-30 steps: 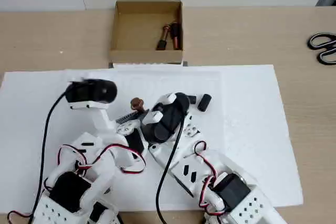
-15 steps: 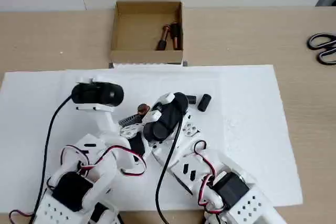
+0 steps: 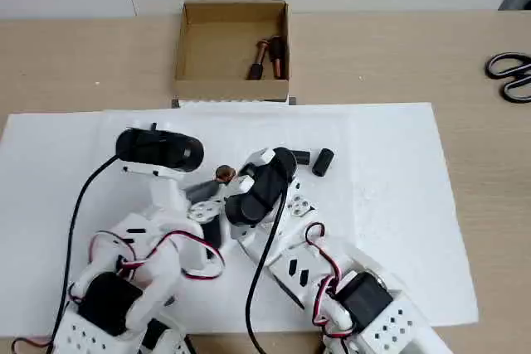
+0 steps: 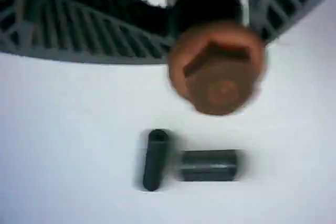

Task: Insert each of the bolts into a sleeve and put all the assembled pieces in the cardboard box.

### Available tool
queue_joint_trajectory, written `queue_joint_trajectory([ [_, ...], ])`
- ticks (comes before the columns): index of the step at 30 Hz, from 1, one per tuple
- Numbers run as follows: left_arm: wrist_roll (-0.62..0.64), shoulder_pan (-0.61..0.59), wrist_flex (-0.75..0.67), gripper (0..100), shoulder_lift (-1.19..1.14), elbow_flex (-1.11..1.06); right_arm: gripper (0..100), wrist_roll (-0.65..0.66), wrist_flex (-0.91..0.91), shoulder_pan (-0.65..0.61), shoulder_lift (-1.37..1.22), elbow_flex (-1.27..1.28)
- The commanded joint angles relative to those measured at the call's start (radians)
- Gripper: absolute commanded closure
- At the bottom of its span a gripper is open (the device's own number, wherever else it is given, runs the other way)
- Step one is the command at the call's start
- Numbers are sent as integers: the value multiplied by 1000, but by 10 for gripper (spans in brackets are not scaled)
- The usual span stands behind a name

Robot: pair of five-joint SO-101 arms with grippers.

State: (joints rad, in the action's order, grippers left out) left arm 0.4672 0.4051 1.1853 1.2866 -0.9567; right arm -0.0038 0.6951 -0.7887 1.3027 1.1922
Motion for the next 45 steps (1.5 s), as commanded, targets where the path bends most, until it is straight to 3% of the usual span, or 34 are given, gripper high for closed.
queue_joint_trajectory([
  [1, -71, -75, 28, 746, 3, 53, 996, 9, -31, 13, 13, -15],
  [15, -109, -135, 170, 752, 8, 228, 996, 6, -24, 30, 19, -15],
  [18, -110, -193, 169, 835, 8, 257, 996, 5, -25, 82, 15, -15],
  [21, -110, -264, 169, 987, 9, 271, 996, 5, -30, 142, 13, -15],
  [28, -118, -457, 132, 993, 6, 186, 996, -74, -77, 246, 12, 41],
  [31, -203, -489, 78, 993, 9, 62, 996, -75, -179, 292, 2, 38],
  [35, -281, -511, -23, 993, 9, -91, 996, -23, -239, 303, -163, -52],
  [40, -285, -516, -167, 993, 9, -223, 996, -5, -317, 321, -519, -284],
  [45, -285, -514, -187, 993, 9, -265, 996, -3, -366, 354, -858, -569],
])
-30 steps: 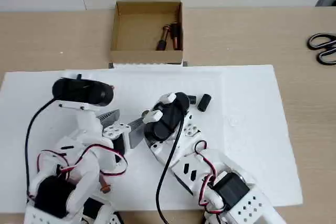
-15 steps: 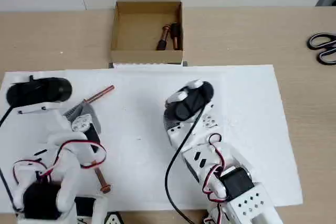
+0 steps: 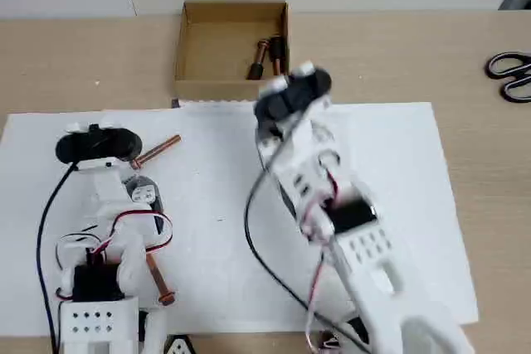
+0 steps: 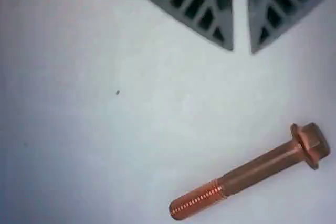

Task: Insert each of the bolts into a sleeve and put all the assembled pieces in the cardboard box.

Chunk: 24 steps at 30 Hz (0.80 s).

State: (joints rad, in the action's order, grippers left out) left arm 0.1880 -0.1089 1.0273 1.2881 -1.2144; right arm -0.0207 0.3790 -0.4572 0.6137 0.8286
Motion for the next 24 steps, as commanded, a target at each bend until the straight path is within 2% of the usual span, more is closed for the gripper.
queue_joint_trajectory([
  [1, -6, 0, -28, 993, 8, -19, 996, 14, -54, 30, -237, -264],
  [20, -6, 2, -34, 993, 8, -139, 995, 15, -77, 36, -1257, -1387],
  [24, -6, 2, -34, 993, 8, -139, 995, 97, -73, 36, -1422, -1571],
])
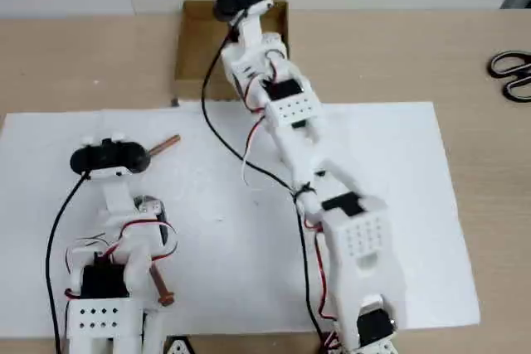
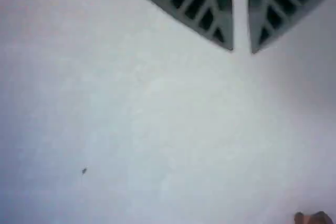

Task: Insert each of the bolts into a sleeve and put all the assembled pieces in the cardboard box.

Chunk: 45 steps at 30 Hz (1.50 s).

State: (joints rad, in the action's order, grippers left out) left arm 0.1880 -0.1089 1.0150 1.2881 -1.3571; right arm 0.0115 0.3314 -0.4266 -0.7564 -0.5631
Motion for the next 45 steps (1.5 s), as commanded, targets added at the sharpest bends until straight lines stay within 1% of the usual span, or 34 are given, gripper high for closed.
queue_joint_trajectory([
  [1, -6, 0, -20, 993, 8, 2, 995, 89, -25, 5, -84, -207],
  [4, -6, -5, -17, 993, 8, 2, 994, 121, -13, 5, -143, -272],
  [7, -6, -5, -17, 993, 8, 2, 972, 118, 77, -2, -148, -311],
  [12, -6, -5, -17, 993, 8, 2, 800, 118, 197, -1, -143, -322],
  [14, -6, -5, -17, 993, 8, 2, 768, 123, 222, -1, -142, -325],
  [19, -6, 0, -21, 993, 8, -21, 768, 120, 317, -1, -143, -448],
  [22, -6, -3, -18, 993, 8, -19, 768, 118, 418, -1, -143, -519],
  [31, -6, -5, -21, 993, 9, -13, 768, 118, 839, -4, -151, -804],
  [36, -6, 0, -15, 993, 9, 2, 768, 118, 1036, -5, -151, -914],
  [40, -5, -5, -17, 993, 9, 61, 768, 112, 1188, -12, -153, -962],
  [43, -5, -6, -17, 993, 9, 111, 768, 52, 1302, -21, -153, -990],
  [45, -5, -6, -17, 993, 9, 131, 768, -3, 1339, -15, -150, -1003],
])
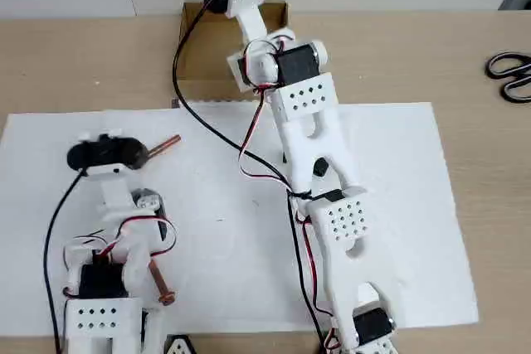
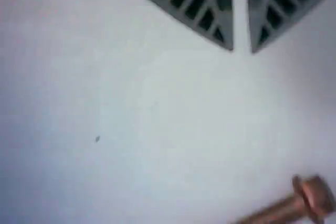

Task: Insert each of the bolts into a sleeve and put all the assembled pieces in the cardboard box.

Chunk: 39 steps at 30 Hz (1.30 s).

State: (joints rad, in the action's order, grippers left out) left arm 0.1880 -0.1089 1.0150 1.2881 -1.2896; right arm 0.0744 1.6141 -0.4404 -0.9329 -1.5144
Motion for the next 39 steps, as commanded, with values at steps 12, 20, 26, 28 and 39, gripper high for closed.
queue_joint_trajectory([
  [12, -5, -6, -15, 993, 9, 205, 768, -187, 91, 50, 54, -48],
  [20, -6, -8, -15, 993, 8, 260, 768, -186, 94, 45, 234, 130],
  [26, -6, -8, 5, 993, 6, 274, 768, -226, 85, 45, 476, 514],
  [28, -6, -8, 58, 993, 3, 295, 768, -253, 79, 50, 539, 626],
  [39, -58, -51, 374, 993, 8, 348, 768, -311, 79, 76, 763, 1005],
])
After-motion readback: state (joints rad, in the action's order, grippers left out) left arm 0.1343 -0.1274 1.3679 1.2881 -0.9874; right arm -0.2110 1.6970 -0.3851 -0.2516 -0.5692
